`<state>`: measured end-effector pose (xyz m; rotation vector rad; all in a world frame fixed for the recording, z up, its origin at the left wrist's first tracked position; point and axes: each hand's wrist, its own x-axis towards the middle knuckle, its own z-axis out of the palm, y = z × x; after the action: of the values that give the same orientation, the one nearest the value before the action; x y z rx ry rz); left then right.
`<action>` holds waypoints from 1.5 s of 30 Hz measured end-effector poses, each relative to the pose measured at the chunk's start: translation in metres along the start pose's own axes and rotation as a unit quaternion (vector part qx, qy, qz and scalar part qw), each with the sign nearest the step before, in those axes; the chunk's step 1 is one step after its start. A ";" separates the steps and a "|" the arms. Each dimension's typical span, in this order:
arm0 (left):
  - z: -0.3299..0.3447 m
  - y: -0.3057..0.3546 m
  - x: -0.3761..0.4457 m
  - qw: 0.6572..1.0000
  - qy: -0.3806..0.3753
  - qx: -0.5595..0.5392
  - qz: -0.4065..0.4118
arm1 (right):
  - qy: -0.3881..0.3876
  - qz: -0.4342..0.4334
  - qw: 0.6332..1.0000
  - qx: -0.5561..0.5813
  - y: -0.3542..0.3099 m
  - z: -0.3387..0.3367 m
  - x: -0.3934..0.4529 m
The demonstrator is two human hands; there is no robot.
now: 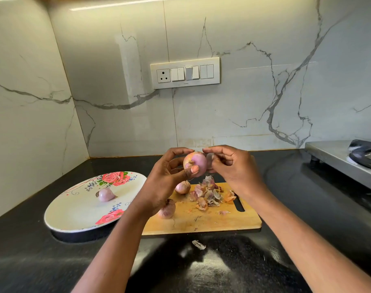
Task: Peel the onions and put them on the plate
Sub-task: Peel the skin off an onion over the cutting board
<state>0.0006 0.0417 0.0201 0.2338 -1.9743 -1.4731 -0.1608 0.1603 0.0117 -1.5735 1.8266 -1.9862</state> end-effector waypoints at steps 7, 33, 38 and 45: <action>0.003 -0.001 0.000 1.000 -0.005 -0.021 -0.012 | -0.051 0.049 0.996 0.050 0.003 -0.001 0.004; 0.005 -0.007 0.002 0.994 0.029 -0.073 -0.069 | -0.062 0.001 0.998 0.011 0.003 0.005 0.006; 0.000 -0.004 0.002 0.994 0.038 -0.076 -0.069 | -0.059 -0.003 0.989 -0.135 0.004 -0.011 0.005; 0.001 -0.006 0.002 0.996 0.076 0.022 -0.038 | -0.167 0.038 0.953 -0.250 0.015 -0.002 -0.005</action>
<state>-0.0033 0.0392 0.0155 0.4311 -1.8956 -1.4160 -0.1687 0.1602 -0.0021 -1.7736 2.2983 -1.1756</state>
